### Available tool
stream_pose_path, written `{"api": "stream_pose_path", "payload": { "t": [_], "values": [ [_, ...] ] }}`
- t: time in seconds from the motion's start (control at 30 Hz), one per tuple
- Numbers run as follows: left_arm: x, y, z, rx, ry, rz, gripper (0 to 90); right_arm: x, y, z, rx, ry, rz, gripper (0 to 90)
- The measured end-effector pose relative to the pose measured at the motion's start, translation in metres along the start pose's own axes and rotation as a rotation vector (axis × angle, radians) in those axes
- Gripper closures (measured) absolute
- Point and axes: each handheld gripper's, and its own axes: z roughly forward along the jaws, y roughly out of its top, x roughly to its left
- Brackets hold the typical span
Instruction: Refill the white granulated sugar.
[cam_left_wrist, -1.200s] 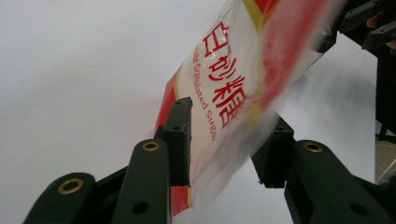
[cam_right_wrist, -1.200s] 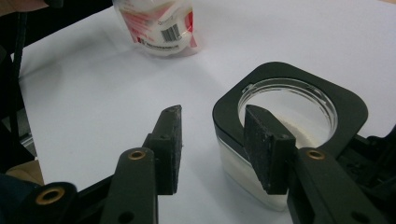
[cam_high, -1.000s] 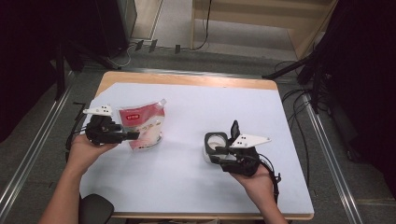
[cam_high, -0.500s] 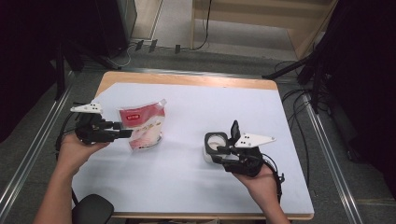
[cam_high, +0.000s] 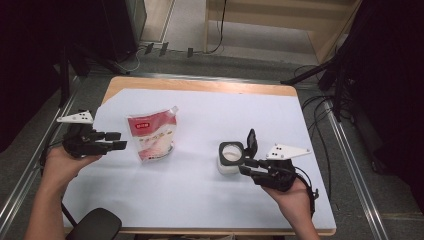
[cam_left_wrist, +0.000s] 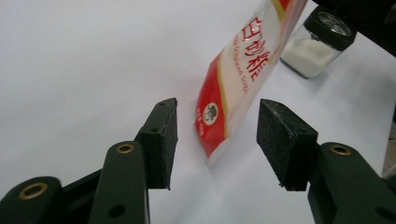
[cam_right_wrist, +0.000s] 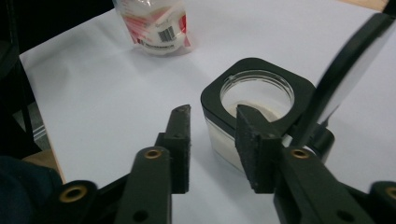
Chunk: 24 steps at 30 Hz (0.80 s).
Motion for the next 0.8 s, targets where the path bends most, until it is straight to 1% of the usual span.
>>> {"api": "stream_pose_path", "payload": {
  "t": [0.03,0.07,0.1,0.17,0.27,0.3,0.33,0.37,0.4,0.43,0.47,0.57,0.63,0.7,0.73,0.77,0.8],
  "values": [
    [0.001,-0.001,-0.001,-0.007,0.007,0.004,49.2,-0.001,-0.001,-0.002,0.001,-0.005,-0.002,71.9],
    [0.003,-0.001,-0.002,-0.008,0.02,0.0,49.1,-0.002,-0.001,-0.004,0.005,-0.006,0.002,75.8],
    [0.004,-0.002,-0.002,-0.009,0.025,-0.009,49.1,-0.003,-0.002,-0.006,0.006,-0.003,0.002,78.9],
    [0.007,-0.004,-0.001,0.009,0.045,-0.015,49.0,-0.006,-0.003,-0.009,0.013,0.0,0.014,83.5],
    [0.011,-0.007,0.001,0.004,0.071,-0.011,47.7,-0.01,-0.005,-0.014,0.025,0.002,0.025,89.7],
    [0.011,-0.007,0.002,0.001,0.075,-0.022,47.0,-0.01,-0.006,-0.015,0.026,-0.002,0.027,90.0],
    [0.013,-0.007,0.003,0.006,0.083,-0.024,46.2,-0.011,-0.006,-0.016,0.027,-0.003,0.025,90.0],
    [0.014,-0.007,0.005,-0.002,0.089,-0.035,46.0,-0.012,-0.007,-0.017,0.029,-0.008,0.026,90.0],
    [0.015,-0.007,0.007,0.003,0.088,-0.038,45.8,-0.014,-0.008,-0.019,0.033,-0.016,0.03,90.0],
    [0.015,-0.006,0.009,0.003,0.091,-0.034,45.7,-0.016,-0.008,-0.02,0.03,-0.02,0.034,90.0],
    [0.015,-0.006,0.009,0.013,0.088,-0.028,45.6,-0.017,-0.009,-0.021,0.032,-0.021,0.044,90.0],
    [0.016,-0.004,0.016,0.016,0.096,-0.034,44.6,-0.022,-0.009,-0.023,0.029,-0.029,0.049,90.0],
    [0.016,-0.003,0.02,0.022,0.094,-0.026,44.2,-0.025,-0.01,-0.025,0.035,-0.031,0.062,90.0],
    [0.018,-0.002,0.025,0.029,0.09,-0.024,44.2,-0.028,-0.01,-0.026,0.03,-0.042,0.066,90.0],
    [0.018,-0.002,0.025,0.038,0.091,-0.026,44.2,-0.029,-0.01,-0.027,0.032,-0.048,0.072,90.0],
    [0.018,-0.002,0.027,0.036,0.094,-0.033,44.2,-0.03,-0.011,-0.028,0.03,-0.055,0.074,90.0],
    [0.019,-0.001,0.028,0.048,0.087,-0.03,44.2,-0.032,-0.011,-0.028,0.03,-0.06,0.076,90.0]
  ]
}}
